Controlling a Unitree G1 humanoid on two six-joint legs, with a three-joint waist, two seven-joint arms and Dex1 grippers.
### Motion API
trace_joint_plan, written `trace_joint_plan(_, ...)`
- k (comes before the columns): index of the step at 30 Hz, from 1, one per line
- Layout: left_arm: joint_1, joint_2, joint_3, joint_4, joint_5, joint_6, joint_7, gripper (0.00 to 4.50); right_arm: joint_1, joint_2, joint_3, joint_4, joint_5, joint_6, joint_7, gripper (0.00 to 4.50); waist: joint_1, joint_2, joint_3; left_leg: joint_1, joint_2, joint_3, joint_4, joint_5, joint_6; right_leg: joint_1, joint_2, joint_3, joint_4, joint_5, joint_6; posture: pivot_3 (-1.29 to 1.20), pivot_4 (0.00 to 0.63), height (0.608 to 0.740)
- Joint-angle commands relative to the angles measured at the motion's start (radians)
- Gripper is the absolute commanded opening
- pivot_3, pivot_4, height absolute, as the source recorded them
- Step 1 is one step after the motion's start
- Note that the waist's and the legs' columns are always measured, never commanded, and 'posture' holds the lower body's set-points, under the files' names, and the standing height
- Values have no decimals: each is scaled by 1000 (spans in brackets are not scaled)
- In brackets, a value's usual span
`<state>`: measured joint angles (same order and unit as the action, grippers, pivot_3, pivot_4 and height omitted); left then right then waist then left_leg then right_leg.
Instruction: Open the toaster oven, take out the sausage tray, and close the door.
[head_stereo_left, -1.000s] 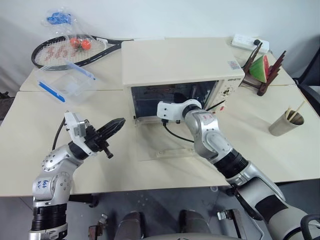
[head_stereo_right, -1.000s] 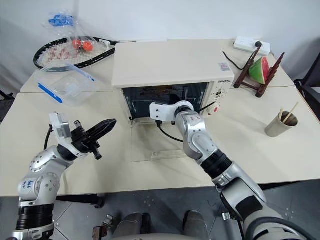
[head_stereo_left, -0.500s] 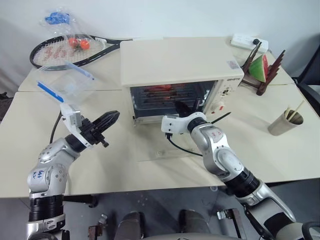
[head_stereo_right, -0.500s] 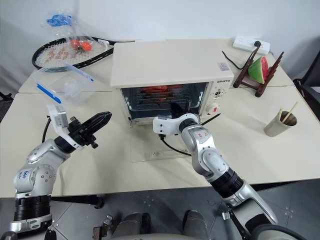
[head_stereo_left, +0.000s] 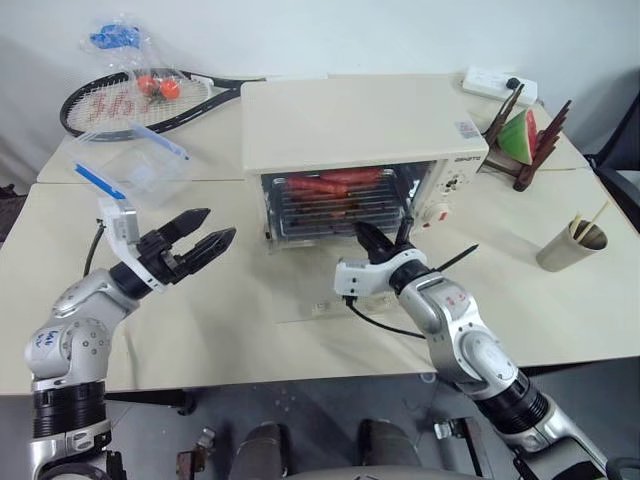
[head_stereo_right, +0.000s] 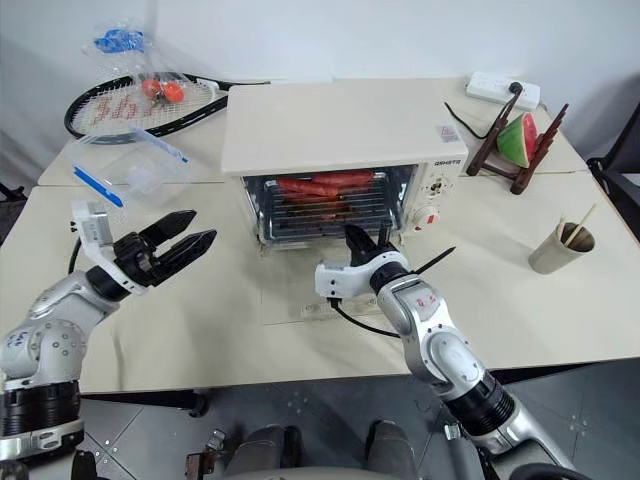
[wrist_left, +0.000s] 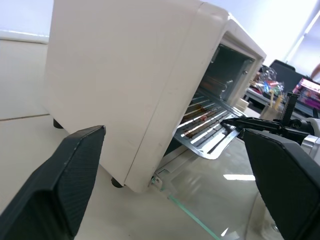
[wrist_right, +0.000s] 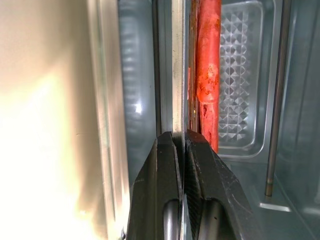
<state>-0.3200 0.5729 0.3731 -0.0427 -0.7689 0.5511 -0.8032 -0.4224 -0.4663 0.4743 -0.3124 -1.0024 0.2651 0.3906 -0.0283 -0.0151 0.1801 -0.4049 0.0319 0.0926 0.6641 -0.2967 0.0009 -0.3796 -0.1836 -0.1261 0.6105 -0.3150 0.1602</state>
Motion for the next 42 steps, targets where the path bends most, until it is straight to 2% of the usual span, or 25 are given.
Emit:
trace_joint_plan(1,-32,11,9,3,-41,58,18,4487,15,-11,-52,-113,-36,-35,-21,0,2,0,0,0,0,0,0,0,0,0,0,0,0,0,0,0,150,740)
trace_joint_plan(7,-56,-5,1,4,-54,117,48,4487,71,-23,-94,-162,-46,-65,-26,0,2,0,0,0,0,0,0,0,0,0,0,0,0,0,0,0,150,740)
trace_joint_plan(17,-64,-28,1,-18,-174,332,107,4487,214,-61,-173,-298,-5,-174,-10,0,5,0,0,0,0,-1,0,0,0,0,0,0,0,0,0,0,150,740)
trace_joint_plan(27,-42,-53,12,-67,-250,439,173,4487,316,-76,-221,-296,-28,-294,-101,0,4,0,0,1,0,-1,1,0,0,2,0,1,0,0,0,0,150,740)
trace_joint_plan(34,-24,-45,34,-89,-351,557,232,4487,397,-83,-240,-333,-3,-364,-82,0,4,0,0,1,0,-1,1,0,0,2,0,1,0,0,0,0,150,740)
trace_joint_plan(42,-59,-35,45,-53,-524,771,410,4487,431,-83,-275,-370,23,-406,-51,0,9,0,0,2,0,-1,2,0,0,3,0,2,1,0,0,0,150,740)
